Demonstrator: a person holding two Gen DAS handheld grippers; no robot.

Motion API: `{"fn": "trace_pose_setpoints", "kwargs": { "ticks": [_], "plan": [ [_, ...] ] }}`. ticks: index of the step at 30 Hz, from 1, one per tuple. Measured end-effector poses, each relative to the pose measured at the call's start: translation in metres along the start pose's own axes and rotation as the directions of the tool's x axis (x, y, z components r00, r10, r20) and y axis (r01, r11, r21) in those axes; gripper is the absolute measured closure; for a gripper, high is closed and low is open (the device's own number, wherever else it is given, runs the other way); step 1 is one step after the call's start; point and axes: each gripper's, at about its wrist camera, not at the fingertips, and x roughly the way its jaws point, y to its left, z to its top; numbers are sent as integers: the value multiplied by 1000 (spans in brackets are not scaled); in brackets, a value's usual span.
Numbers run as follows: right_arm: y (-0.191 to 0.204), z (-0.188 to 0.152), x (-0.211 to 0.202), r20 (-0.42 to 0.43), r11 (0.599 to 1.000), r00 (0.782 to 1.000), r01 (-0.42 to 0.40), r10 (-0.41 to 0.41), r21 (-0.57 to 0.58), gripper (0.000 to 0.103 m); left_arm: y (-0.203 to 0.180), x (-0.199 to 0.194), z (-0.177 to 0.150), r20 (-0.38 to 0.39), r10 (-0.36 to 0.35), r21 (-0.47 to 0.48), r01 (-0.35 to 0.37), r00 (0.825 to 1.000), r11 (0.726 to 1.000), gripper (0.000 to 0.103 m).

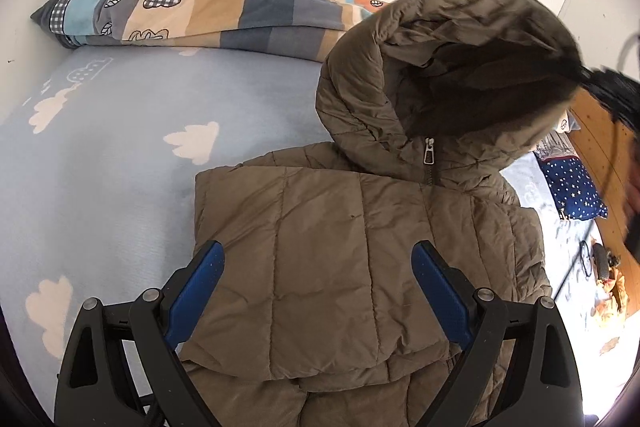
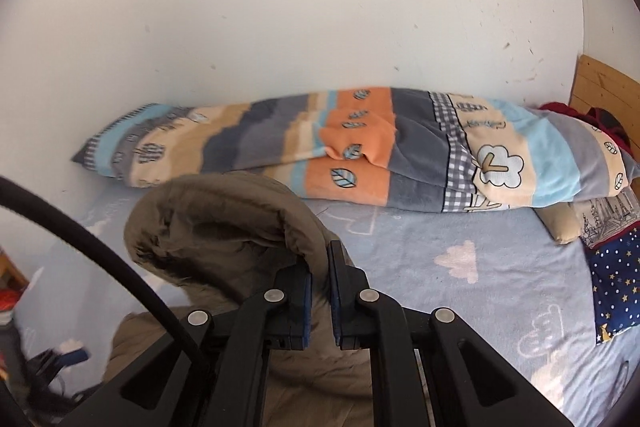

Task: Fold large clothes
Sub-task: 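Grasp the jacket hood with the right tool, then fold the gripped hood onto the jacket body with the right tool while the left tool holds the body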

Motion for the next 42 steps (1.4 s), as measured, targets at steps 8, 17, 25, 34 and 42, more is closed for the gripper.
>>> {"fn": "trace_pose_setpoints", "kwargs": {
  "ticks": [8, 17, 25, 34, 42],
  "plan": [
    [18, -78, -47, -54, 991, 998, -26, 20, -128, 95, 12, -7, 0, 5, -18, -46, 18, 1000, 999, 9],
    [7, -192, 9, -266, 981, 957, 72, -120, -182, 94, 22, -5, 5, -16, -93, -132, 90, 996, 987, 9],
    [0, -204, -8, -185, 994, 977, 92, -102, -58, 94, 37, 30, -6, -99, -441, -440, 358, 892, 824, 11],
    [-5, -184, -29, -117, 1000, 993, -20, 21, 10, 94, 1, 54, -4, -68, -503, -463, 420, 861, 781, 27],
    [-22, -184, -41, -113, 996, 991, -63, 69, 55, 94, 0, 73, 4, 11, -504, -557, 424, 864, 714, 81]
  ]
}}
